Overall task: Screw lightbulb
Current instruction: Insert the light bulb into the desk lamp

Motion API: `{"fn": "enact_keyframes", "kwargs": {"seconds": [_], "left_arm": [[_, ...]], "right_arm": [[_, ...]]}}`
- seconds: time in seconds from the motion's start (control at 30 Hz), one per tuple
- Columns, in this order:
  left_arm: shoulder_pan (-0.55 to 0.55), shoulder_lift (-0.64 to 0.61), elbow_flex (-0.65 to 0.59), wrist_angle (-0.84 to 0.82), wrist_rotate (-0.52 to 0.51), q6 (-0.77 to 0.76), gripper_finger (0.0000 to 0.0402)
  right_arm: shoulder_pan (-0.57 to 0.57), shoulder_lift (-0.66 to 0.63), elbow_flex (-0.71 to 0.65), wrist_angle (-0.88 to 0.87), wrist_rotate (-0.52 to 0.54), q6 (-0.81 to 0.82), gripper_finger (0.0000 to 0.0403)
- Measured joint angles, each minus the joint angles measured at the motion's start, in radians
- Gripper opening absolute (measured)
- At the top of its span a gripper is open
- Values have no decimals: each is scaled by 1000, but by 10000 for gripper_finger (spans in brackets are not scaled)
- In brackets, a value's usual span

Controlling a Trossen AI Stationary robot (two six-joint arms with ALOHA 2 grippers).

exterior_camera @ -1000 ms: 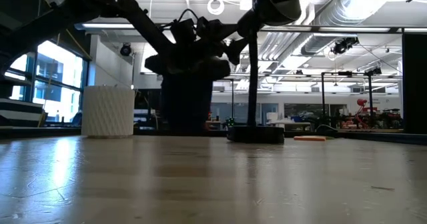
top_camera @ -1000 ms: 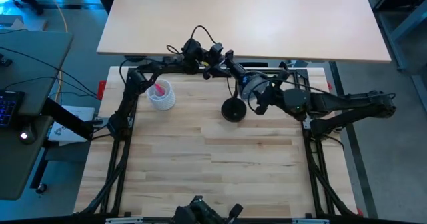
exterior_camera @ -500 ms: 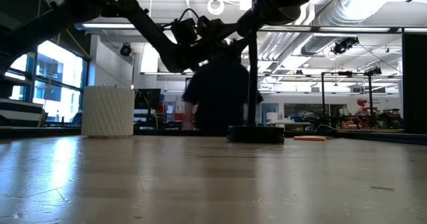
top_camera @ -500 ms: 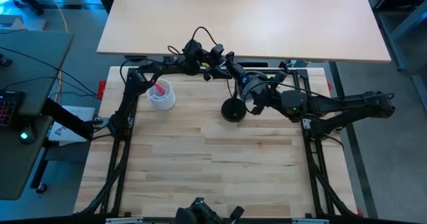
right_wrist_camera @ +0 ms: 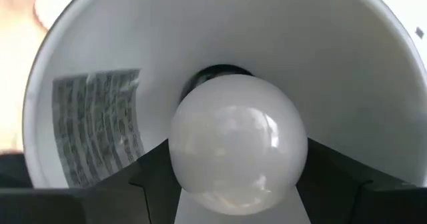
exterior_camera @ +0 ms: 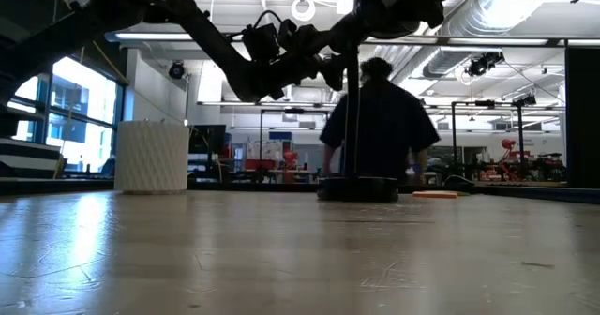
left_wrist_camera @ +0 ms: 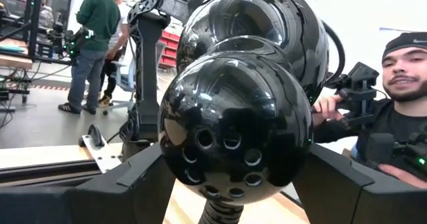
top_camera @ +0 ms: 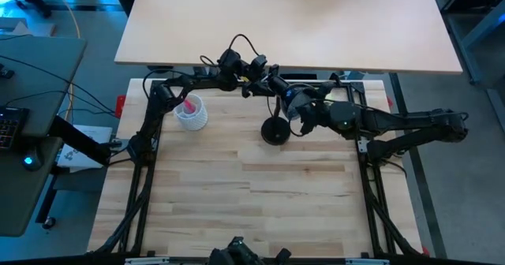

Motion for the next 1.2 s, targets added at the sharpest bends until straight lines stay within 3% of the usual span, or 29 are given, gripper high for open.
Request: {"fn": "enact_keyframes", "kwargs": {"seconds": [0.1,0.2,0.33,0.4,0.47,0.53,0.63,1.0,1.2], "left_arm": [[-3,-2,0,1,2,-1,262],[-9,-8,0,25,6,1,262],[-24,-12,0,69,2,19,260],[-30,-13,0,68,-9,41,260],[-37,-13,0,69,-18,58,260],[-41,-15,0,73,-13,61,259],[-41,-17,0,78,3,60,259],[-40,-17,1,74,16,42,259],[-38,-17,2,75,56,9,259]], "right_arm": [[0,0,0,9,-10,-52,238],[-7,1,0,23,-18,80,238],[-36,2,-1,57,-47,417,238],[-60,2,-2,67,-65,686,238],[-85,3,-1,73,-115,982,239],[-111,3,-1,81,-194,1118,239],[-135,2,1,85,-263,1134,242],[-150,2,3,87,-300,1114,292],[-149,2,3,86,-305,1033,289]]}}
